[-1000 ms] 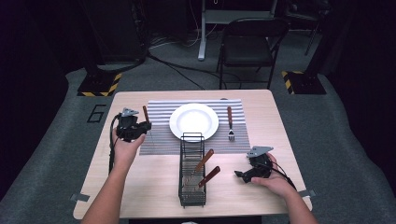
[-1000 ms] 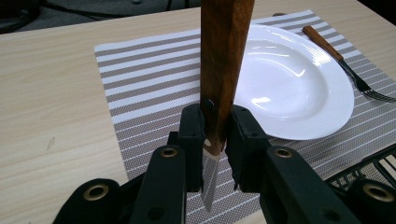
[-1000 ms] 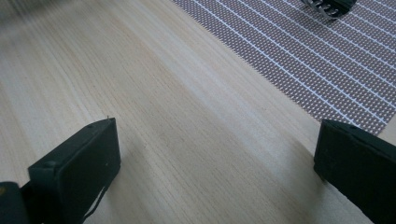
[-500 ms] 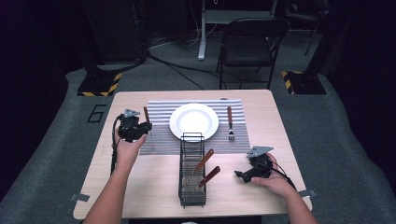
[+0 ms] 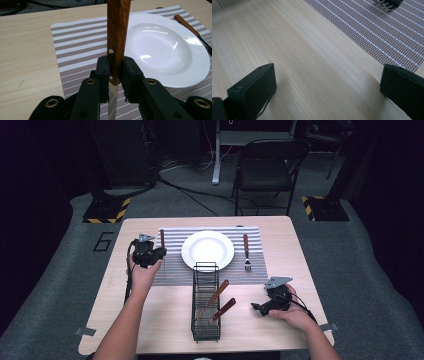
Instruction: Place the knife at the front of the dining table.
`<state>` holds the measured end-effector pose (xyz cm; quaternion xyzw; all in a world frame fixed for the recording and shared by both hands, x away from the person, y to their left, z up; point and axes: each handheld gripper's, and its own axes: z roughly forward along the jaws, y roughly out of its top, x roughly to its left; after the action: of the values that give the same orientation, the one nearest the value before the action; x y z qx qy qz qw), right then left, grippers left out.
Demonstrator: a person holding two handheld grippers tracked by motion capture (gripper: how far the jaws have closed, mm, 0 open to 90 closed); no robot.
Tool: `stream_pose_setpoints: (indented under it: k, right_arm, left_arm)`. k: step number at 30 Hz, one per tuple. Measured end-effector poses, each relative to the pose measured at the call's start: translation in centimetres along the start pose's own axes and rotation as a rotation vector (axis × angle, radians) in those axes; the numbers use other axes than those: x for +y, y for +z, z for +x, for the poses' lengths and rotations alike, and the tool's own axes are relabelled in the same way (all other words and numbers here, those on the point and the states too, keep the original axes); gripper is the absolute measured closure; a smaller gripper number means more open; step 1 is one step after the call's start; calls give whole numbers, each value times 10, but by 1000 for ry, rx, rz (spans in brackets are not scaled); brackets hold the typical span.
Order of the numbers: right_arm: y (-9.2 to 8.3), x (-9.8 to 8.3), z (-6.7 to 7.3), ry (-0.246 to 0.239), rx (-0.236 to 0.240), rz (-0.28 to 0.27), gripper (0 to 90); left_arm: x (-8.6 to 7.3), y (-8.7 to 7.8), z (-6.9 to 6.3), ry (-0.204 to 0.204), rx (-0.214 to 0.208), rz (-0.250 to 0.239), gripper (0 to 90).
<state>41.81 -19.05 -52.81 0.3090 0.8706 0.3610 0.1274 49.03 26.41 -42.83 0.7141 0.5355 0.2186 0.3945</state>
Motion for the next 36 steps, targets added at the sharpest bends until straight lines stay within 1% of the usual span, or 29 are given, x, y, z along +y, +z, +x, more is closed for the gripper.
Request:
stream_pose_setpoints:
  k: [2,6,8,12,14,19,21,23,27,28,29,30,31,34,36]
  right_arm:
    - [0,0,0,1,0,0,0]
    - [0,0,0,0,0,-1,0]
    - [0,0,0,0,0,0,0]
    - [0,0,0,0,0,0,0]
    - [0,0,0,1,0,0,0]
    - [0,0,0,0,0,-1,0]
    - [0,0,0,-2,0,-1,0]
    - [0,0,0,0,0,0,0]
    - [0,0,0,0,0,0,0]
    - [0,0,0,0,0,0,0]
    - [0,0,0,0,0,0,0]
    - [0,0,0,0,0,0,0]
    - [0,0,0,0,0,0,0]
    - [0,0,0,0,0,-1,0]
    - [0,0,0,0,0,-1,0]
  left_arm:
    - [0,2,2,-2,-4,4,766]
    - [0,8,6,-40,-8,-3,766]
    - [1,13,7,-48,-1,1,766]
    - [3,19,6,-45,8,12,766]
    - [4,26,4,-49,13,16,766]
    - [5,34,5,-52,19,28,766]
    - [5,37,5,-60,21,32,766]
    - [5,41,7,-79,19,31,766]
    - [4,46,11,-98,17,27,766]
    - [3,49,12,-112,16,27,766]
    - [3,49,12,-112,16,27,766]
    - [2,53,15,-131,14,25,765]
    - [2,53,15,-131,14,25,765]
    - [0,59,19,-156,12,23,764]
    - [-1,61,20,-162,12,25,763]
